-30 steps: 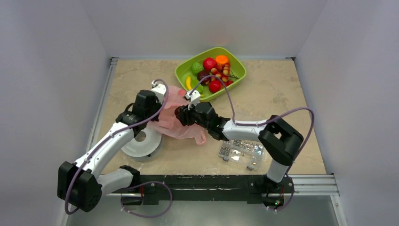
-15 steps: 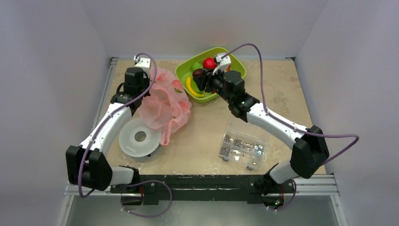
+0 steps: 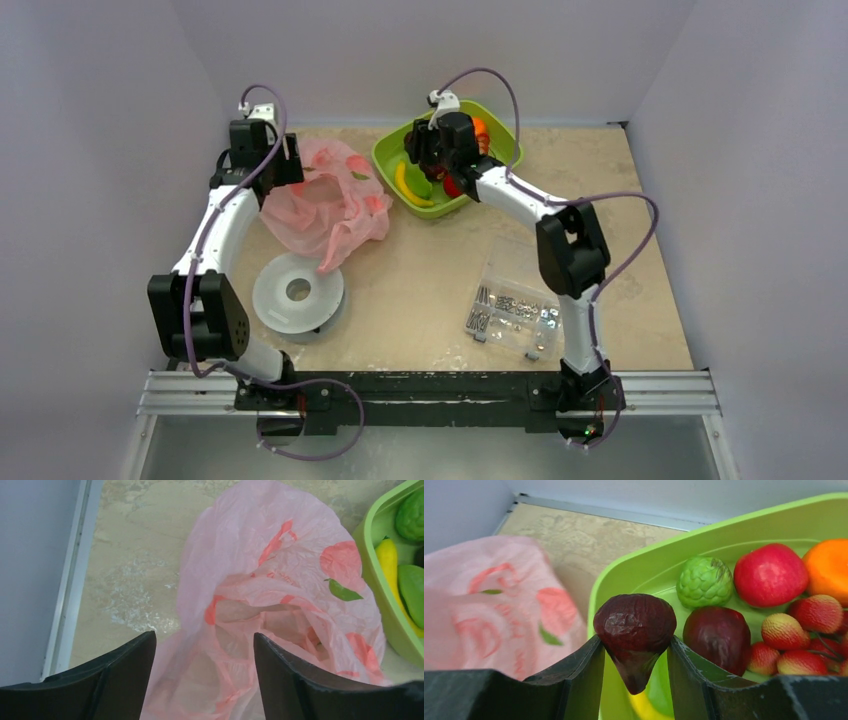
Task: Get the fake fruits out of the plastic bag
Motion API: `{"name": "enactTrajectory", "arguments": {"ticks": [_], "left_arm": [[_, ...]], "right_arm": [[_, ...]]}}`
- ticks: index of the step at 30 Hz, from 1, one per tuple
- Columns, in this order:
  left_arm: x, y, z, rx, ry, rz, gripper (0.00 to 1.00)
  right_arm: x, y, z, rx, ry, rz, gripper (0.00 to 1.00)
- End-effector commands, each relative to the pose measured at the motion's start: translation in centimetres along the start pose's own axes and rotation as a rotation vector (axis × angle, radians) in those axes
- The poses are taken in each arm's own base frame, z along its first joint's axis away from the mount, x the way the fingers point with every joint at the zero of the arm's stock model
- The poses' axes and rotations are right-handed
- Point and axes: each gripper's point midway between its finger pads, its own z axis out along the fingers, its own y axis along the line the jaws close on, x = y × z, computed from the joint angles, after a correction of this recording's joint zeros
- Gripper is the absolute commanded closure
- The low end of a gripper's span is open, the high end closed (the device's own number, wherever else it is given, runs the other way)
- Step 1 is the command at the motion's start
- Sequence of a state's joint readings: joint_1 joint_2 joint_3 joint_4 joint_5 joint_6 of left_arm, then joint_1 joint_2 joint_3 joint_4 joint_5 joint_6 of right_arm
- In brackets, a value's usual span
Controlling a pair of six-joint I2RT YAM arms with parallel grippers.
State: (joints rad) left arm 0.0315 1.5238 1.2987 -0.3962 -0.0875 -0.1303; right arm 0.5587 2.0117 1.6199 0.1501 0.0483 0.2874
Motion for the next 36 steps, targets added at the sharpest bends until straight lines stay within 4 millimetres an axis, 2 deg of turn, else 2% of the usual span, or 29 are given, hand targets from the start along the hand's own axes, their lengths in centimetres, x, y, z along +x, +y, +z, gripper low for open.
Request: {"name": "enactTrajectory", "arguments": {"ticks": [1, 3, 7, 9, 11, 13, 15, 17, 19, 21, 24, 26, 28, 32, 33, 36], "left_arm": [[-1.8, -0.5, -2.3, 0.043, -0.069, -0.023, 0.2], [-2.1, -0.1, -3.1, 0.028, -0.089, -0.015, 0.12], [-2.5, 0.1, -5.1, 0.027, -0.124, -0.017, 0.11], [-2.6, -0.4, -6.6, 0.061, -0.136, -0.024, 0.11], [-2.7, -1.3, -8.9, 0.118, -0.147, -0.033, 0.11], [-2.3, -2.4, -11.4, 0.188, -0.124, -0.041, 0.11], [-1.6, -3.6, -14.5, 0.268, -0.086, -0.06, 0.11], [-1.3, -5.6, -17.8, 0.401, -0.085, -0.088, 0.12], [-1.0, -6.9, -20.8, 0.494, -0.111, -0.121, 0.13], [-0.7, -7.9, -23.5, 0.568, -0.142, -0.15, 0.13], [0.0, -9.0, -27.0, 0.659, -0.168, -0.186, 0.15], [0.5, -9.3, -28.7, 0.69, -0.179, -0.204, 0.15], [1.2, -10.2, -30.3, 0.739, -0.184, -0.19, 0.16], [2.3, -10.8, -31.9, 0.765, -0.209, -0.172, 0.18], [2.5, -10.9, -32.4, 0.774, -0.221, -0.173, 0.18], [3.0, -10.9, -33.8, 0.81, -0.256, -0.192, 0.18]], "right_arm": [[-1.0, 0.5, 3.2, -0.028, 0.017, -0.018, 0.88], [-0.1, 0.2, 4.6, -0.02, 0.043, -0.024, 0.86], [1.6, -0.3, 6.5, -0.004, 0.097, -0.031, 0.8], [2.2, -0.6, 6.8, 0.011, 0.114, -0.026, 0.72], [2.8, -0.9, 6.9, 0.025, 0.129, -0.024, 0.64], [3.3, -1.2, 7.0, 0.034, 0.146, -0.029, 0.51], [3.6, -1.6, 7.0, 0.054, 0.162, -0.039, 0.39], [3.3, -1.8, 6.7, 0.07, 0.168, -0.049, 0.28], [3.0, -2.0, 6.2, 0.087, 0.181, -0.049, 0.22], [2.6, -2.1, 5.1, 0.109, 0.2, -0.047, 0.2], [0.7, -1.6, 1.7, 0.117, 0.204, -0.03, 0.19], [-0.2, -1.2, -1.4, 0.113, 0.199, -0.016, 0.17], [-0.6, -0.9, -5.0, 0.106, 0.205, -0.001, 0.16], [-2.4, 0.0, -13.5, 0.069, 0.169, 0.001, 0.09], [-2.6, 0.0, -15.5, 0.06, 0.156, 0.004, 0.02], [-3.2, -0.3, -21.9, 0.053, 0.109, 0.011, 0.01]]}}
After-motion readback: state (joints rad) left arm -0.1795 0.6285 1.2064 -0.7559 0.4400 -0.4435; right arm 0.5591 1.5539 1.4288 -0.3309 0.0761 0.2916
